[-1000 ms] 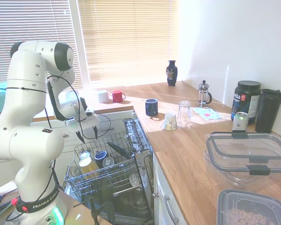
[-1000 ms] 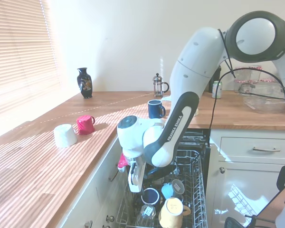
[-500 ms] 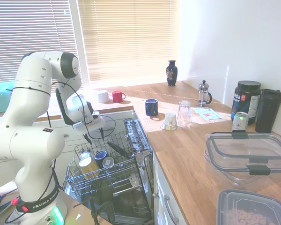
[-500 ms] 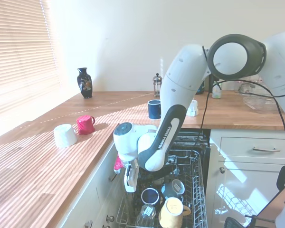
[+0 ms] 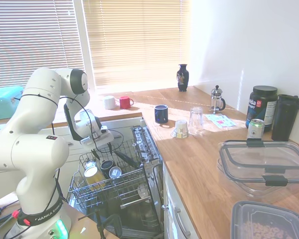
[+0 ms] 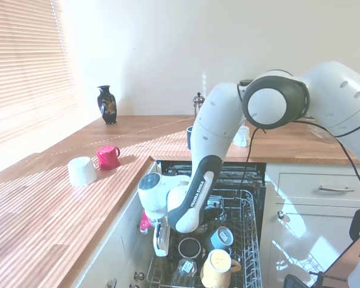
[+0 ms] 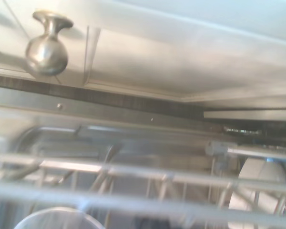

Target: Unload the blue mug from the dishwasher

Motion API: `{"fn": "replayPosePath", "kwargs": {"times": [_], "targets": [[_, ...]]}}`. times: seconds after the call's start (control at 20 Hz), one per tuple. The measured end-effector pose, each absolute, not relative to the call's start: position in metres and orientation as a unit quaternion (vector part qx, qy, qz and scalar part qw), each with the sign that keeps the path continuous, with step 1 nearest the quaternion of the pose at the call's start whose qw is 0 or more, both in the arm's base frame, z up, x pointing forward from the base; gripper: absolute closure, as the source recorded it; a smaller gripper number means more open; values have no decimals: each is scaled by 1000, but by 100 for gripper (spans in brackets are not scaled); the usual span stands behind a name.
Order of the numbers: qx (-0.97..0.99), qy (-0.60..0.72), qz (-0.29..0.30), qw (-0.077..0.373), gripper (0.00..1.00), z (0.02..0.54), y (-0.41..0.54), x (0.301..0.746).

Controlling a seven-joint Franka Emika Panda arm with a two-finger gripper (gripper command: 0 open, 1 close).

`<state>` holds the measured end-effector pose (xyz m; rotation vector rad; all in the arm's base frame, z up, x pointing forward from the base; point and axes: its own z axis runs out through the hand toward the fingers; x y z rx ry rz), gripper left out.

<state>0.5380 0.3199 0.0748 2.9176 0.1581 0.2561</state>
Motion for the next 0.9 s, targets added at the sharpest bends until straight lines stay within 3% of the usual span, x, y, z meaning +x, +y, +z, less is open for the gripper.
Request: {"fn": "replayPosePath", "kwargs": {"times": [0.9], "targets": [[994, 51, 77, 65, 0, 42, 292, 559]]}}
